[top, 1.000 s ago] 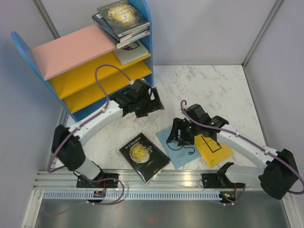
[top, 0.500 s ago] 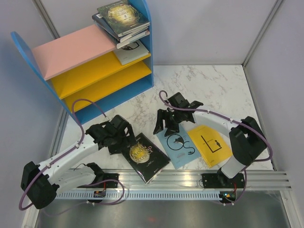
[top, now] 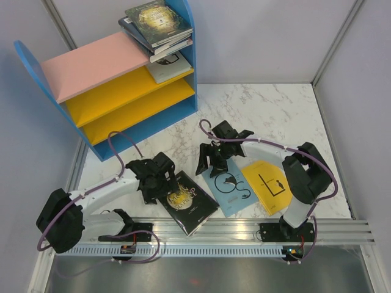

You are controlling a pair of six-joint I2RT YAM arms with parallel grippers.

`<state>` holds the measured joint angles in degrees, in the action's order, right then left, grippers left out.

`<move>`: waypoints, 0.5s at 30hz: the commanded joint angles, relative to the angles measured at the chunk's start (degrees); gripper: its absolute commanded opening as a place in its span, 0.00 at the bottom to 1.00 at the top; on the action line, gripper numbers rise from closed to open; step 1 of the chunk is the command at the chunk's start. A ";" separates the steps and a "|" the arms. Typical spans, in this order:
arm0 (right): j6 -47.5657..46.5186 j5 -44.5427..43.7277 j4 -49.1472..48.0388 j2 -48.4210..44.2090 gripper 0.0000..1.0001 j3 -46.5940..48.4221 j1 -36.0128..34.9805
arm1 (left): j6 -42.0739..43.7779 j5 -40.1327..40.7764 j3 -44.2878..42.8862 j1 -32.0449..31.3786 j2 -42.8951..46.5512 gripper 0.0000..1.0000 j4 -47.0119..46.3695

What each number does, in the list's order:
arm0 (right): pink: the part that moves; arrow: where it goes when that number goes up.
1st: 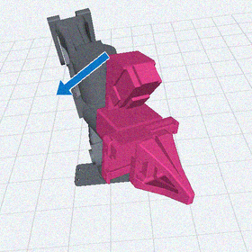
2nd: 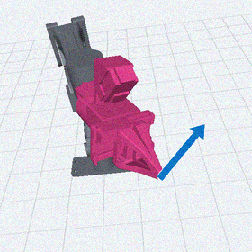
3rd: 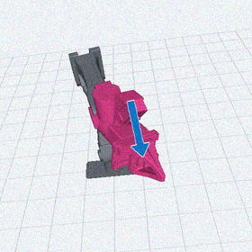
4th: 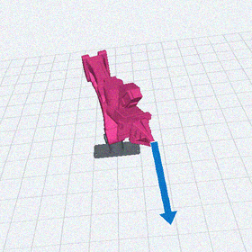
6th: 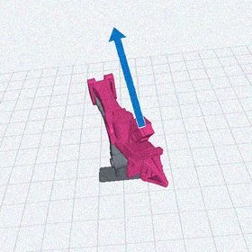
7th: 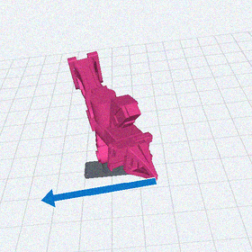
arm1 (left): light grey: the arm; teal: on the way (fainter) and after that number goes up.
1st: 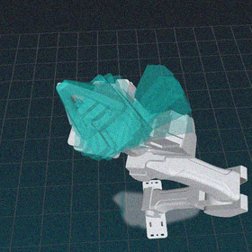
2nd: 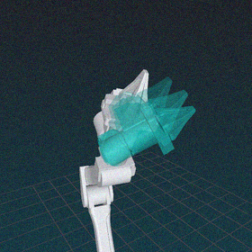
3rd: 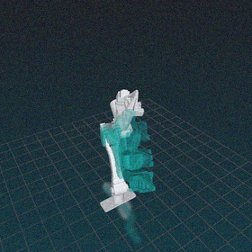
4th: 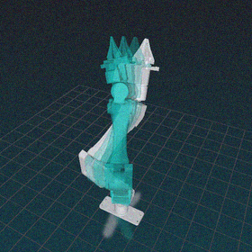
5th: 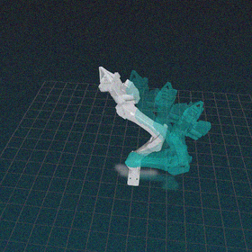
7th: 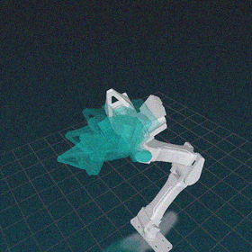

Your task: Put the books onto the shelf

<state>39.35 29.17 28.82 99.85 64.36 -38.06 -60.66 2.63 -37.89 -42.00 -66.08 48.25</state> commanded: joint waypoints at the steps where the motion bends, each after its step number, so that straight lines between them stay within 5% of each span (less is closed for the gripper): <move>1: -1.38 0.98 -2.27 0.08 0.75 -0.81 0.18 | -0.78 -0.69 -0.69 -0.54 -2.90 1.00 -6.14; 15: -2.09 2.91 -6.49 -4.31 0.75 -12.76 4.75 | 7.66 -6.06 -18.00 -1.95 -22.77 1.00 -16.87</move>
<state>38.74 32.34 24.23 97.45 53.82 -34.39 -56.23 -0.60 -52.90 -43.53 -87.37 35.31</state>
